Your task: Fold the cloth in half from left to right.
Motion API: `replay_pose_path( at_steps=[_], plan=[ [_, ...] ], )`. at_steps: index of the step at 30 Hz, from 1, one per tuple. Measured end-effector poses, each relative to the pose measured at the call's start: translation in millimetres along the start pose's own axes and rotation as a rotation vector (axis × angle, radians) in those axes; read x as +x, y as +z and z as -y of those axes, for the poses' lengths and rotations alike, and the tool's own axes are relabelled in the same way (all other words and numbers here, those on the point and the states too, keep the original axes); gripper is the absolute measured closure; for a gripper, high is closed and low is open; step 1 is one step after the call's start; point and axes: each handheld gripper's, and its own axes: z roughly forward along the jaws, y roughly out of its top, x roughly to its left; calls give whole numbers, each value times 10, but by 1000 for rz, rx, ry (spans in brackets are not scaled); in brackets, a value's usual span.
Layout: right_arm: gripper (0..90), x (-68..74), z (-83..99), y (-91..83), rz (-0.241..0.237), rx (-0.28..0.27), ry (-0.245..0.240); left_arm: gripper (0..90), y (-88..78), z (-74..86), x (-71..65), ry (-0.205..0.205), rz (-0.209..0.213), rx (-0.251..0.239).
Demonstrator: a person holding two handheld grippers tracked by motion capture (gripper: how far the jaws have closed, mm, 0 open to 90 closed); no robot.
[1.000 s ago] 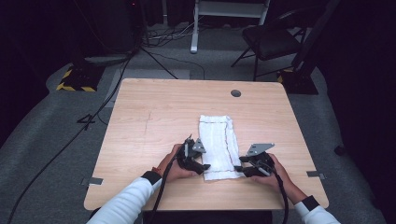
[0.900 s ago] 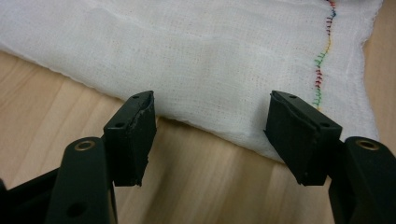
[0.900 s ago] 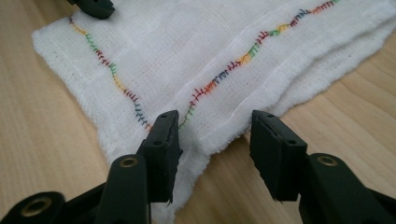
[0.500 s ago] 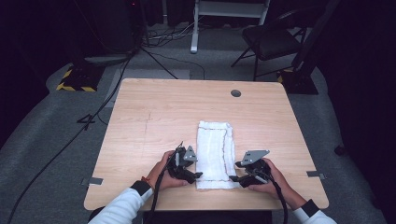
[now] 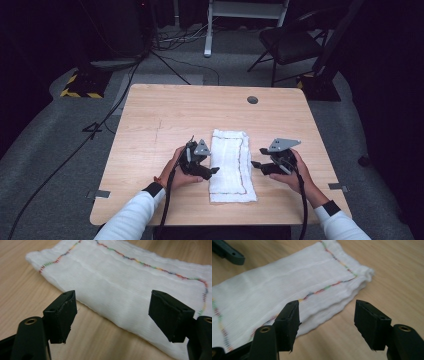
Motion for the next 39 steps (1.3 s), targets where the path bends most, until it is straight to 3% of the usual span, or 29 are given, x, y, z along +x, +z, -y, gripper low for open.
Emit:
replay_pose_path(
  at_steps=[6,8,10,12,15,19,26,30,35,39],
  plan=[
    [392,-223,-190,307,52,12,15,225,193,-162,271,-52,-30,-16],
    [395,-274,-235,410,84,22,8,228,271,-193,352,-79,-43,-8],
    [396,-324,-269,507,85,25,22,238,358,-214,410,-75,-78,3],
    [399,-363,-299,589,97,38,17,236,439,-239,478,-91,-82,17],
    [399,-427,-321,689,88,46,54,240,537,-297,578,-82,-111,27],
    [400,-518,-318,814,99,62,96,260,663,-334,737,-131,-122,37],
    [405,-628,-296,984,67,90,173,235,786,-319,834,-167,-88,59],
    [562,-631,-316,1018,15,92,187,296,790,-331,839,-164,-59,62],
    [735,-613,-352,1021,-27,107,162,525,782,-349,837,-127,10,54],
    [820,-565,-388,1023,-21,115,124,675,781,-373,840,-110,38,60]
  ],
)
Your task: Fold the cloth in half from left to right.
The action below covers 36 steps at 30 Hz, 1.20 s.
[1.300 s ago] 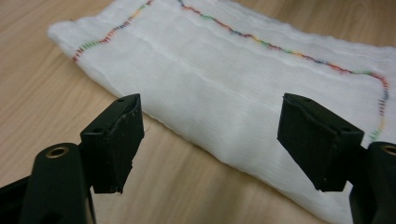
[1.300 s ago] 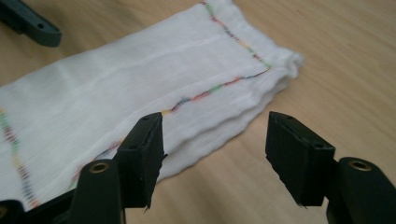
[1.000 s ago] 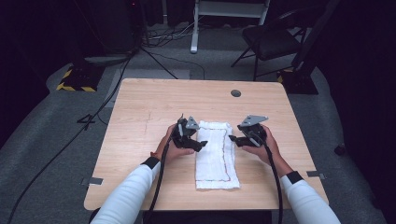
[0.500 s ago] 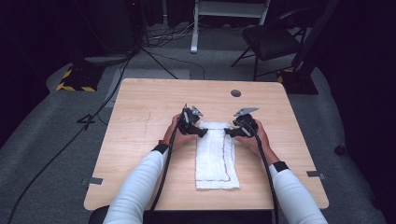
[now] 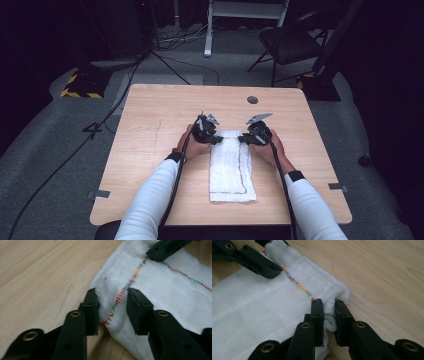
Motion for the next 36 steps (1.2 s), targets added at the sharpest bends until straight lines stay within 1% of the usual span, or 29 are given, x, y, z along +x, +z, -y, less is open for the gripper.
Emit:
replay_pose_path(
  at_steps=[1,2,3,4,5,6,7,11,15,18,22,25,28,29,30,32,35,36],
  plan=[
    [825,8,-7,-2,13,-2,-9,711,-4,-11,-1,12,-10,3],
    [829,13,-14,-5,23,-6,-10,741,-6,-23,-2,21,-30,4],
    [831,11,-21,-11,33,-18,-11,756,-5,-35,2,23,-42,3],
    [833,10,-30,-19,41,-30,-10,772,-5,-48,13,24,-44,4],
    [834,9,-42,-27,48,-39,-14,785,-7,-63,19,25,-61,4],
    [835,10,-55,-36,54,-49,-15,792,-7,-78,27,25,-76,-2],
    [836,12,-69,-45,61,-56,-17,797,-11,-91,34,19,-80,-6],
    [837,16,-118,-82,96,-85,-26,808,-24,-132,37,28,-116,-35],
    [838,23,-164,-131,124,-115,-34,817,-100,-204,65,13,-135,-71],
    [839,25,-214,-188,142,-142,-40,818,-166,-271,70,18,-160,-101],
    [840,14,-287,-270,157,-171,-40,819,-245,-350,68,16,-173,-125],
    [840,21,-317,-326,163,-189,-51,819,-302,-387,53,29,-173,-133],
    [841,27,-318,-371,157,-198,-56,817,-361,-403,27,50,-172,-140],
    [841,29,-317,-384,155,-202,-57,817,-376,-405,9,57,-179,-142],
    [841,34,-314,-398,149,-207,-58,817,-390,-406,-13,67,-188,-142],
    [842,51,-311,-421,150,-211,-68,817,-412,-400,-58,95,-192,-139],
    [842,82,-292,-450,141,-210,-80,817,-461,-375,-104,114,-178,-139],
    [842,94,-280,-463,135,-213,-83,817,-485,-361,-116,119,-171,-147]
  ],
)
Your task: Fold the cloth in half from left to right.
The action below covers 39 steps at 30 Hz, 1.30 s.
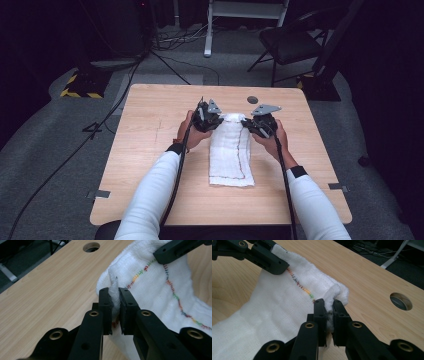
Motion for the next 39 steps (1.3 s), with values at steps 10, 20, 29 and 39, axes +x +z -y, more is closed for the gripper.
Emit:
replay_pose_path(
  at_steps=[10,20,29,39],
  plan=[
    [843,139,112,-182,-69,-30,-31,817,-218,131,-132,19,80,-45],
    [843,237,202,-351,-132,-48,-47,805,-365,289,-305,60,135,-64],
    [842,343,338,-482,-203,-44,-70,796,-505,436,-486,101,176,-54],
    [840,508,476,-540,-269,-4,-125,797,-552,578,-643,133,216,-9]
  ],
)
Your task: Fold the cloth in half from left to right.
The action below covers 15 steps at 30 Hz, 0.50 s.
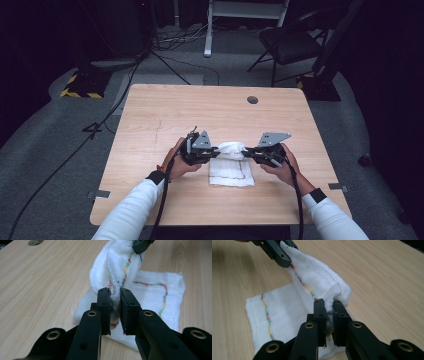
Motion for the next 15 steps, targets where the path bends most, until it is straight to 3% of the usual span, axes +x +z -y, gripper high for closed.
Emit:
replay_pose_path(
  at_steps=[6,15],
  plan=[
    [839,13,93,-4,-31,13,19,791,33,27,-71,6,28,9],
    [827,90,197,-55,-54,28,-3,786,7,87,-211,27,46,31]
  ],
)
